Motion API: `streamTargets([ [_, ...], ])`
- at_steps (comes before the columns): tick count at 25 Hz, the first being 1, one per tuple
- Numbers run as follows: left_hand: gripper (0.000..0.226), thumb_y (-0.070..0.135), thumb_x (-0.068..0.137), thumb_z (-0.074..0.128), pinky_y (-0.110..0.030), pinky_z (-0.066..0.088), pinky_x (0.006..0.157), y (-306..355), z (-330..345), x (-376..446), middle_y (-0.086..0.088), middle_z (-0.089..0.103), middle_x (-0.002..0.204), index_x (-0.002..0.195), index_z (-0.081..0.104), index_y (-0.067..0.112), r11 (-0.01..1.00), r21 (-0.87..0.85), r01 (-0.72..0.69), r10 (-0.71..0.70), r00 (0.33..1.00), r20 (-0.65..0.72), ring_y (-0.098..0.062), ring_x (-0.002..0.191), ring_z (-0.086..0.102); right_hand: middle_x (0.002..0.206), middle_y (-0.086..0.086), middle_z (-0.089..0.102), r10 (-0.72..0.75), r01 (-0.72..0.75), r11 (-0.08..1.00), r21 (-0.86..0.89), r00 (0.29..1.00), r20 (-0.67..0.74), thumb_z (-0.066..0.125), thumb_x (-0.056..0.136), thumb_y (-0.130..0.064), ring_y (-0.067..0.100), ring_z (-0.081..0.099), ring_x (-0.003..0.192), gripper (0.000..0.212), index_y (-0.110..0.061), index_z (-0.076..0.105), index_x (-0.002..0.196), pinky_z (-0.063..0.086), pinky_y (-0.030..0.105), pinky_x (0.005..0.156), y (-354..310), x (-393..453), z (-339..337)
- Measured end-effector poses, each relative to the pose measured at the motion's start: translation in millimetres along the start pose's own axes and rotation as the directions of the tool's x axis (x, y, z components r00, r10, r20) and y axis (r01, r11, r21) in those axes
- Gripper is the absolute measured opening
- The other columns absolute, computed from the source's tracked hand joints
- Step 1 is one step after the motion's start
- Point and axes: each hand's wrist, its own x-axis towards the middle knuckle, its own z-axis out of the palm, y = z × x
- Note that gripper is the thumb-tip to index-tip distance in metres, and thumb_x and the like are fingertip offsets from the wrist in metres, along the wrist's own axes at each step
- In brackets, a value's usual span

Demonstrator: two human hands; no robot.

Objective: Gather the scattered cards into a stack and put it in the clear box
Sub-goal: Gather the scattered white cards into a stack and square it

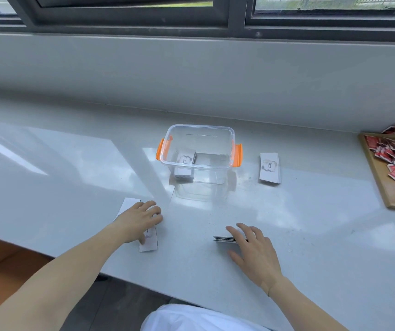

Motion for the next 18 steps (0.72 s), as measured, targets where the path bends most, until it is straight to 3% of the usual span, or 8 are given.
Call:
streamTargets([
  [2,0.038,0.038,0.089,0.061,-0.035,0.036,0.101,4.9,-3.0,-1.0,0.001,0.051,0.118,0.114,0.042,0.017,0.992,-0.103,0.068,-0.073,0.996,-0.043,-0.024,0.123,0.041,0.148,-0.005,0.037,0.005,-0.005,1.0,0.013,1.0,-0.004,0.055,0.09,-0.044,0.027,0.036,0.13,0.057,-0.037,0.031,0.141,0.043,0.038,0.091,0.1,0.3,0.6],
  [4,0.016,0.027,0.093,0.053,-0.033,0.036,0.083,15.5,-8.8,0.7,0.006,0.049,0.099,0.098,0.037,0.023,0.921,-0.354,0.164,-0.208,0.974,-0.091,-0.023,0.104,0.047,0.149,-0.005,0.036,0.012,-0.012,1.0,0.007,1.0,0.002,0.053,0.09,-0.045,0.026,0.035,0.131,0.057,-0.038,0.029,0.142,0.042,0.038,0.093,-0.7,0.8,0.6],
  [6,0.023,0.007,0.091,0.047,-0.034,0.035,0.077,33.1,-16.8,5.8,0.007,0.047,0.098,0.097,0.037,0.026,0.815,-0.547,0.191,-0.286,0.954,-0.094,-0.022,0.097,0.045,0.151,-0.005,0.034,0.016,-0.016,1.0,0.004,1.0,0.004,0.052,0.09,-0.046,0.026,0.033,0.132,0.059,-0.038,0.027,0.142,0.041,0.038,0.095,-1.4,1.3,0.9],
  [8,0.039,-0.006,0.086,0.043,-0.037,0.039,0.079,57.1,-23.5,14.4,0.004,0.05,0.108,0.109,0.045,0.026,0.734,-0.661,0.155,-0.306,0.945,-0.118,-0.023,0.1,0.049,0.151,-0.003,0.034,0.014,-0.014,1.0,0.014,1.0,-0.009,0.054,0.09,-0.045,0.027,0.033,0.133,0.061,-0.036,0.026,0.143,0.042,0.039,0.096,-1.1,1.6,1.2],
  [13,0.031,0.014,0.101,0.042,-0.046,0.045,0.09,116.6,-53.3,41.6,-0.002,0.056,0.114,0.122,0.06,0.028,0.594,-0.804,0.009,-0.306,0.927,-0.216,-0.023,0.109,0.052,0.155,-0.001,0.028,0.008,-0.008,1.0,-0.003,0.999,-0.039,0.055,0.088,-0.049,0.028,0.033,0.135,0.077,-0.034,0.009,0.148,0.044,0.04,0.096,-2.5,1.6,-1.3],
  [18,0.064,-0.007,0.083,0.036,-0.044,0.039,0.105,150.8,-79.1,53.9,-0.006,0.054,0.121,0.134,0.053,0.028,0.419,-0.908,-0.031,-0.157,0.982,-0.106,-0.023,0.121,0.048,0.151,0.006,0.037,0.021,-0.022,1.0,-0.015,0.998,-0.056,0.066,0.082,-0.046,0.035,0.04,0.132,0.081,-0.03,0.02,0.147,0.051,0.044,0.092,-5.8,0.8,-4.0],
])
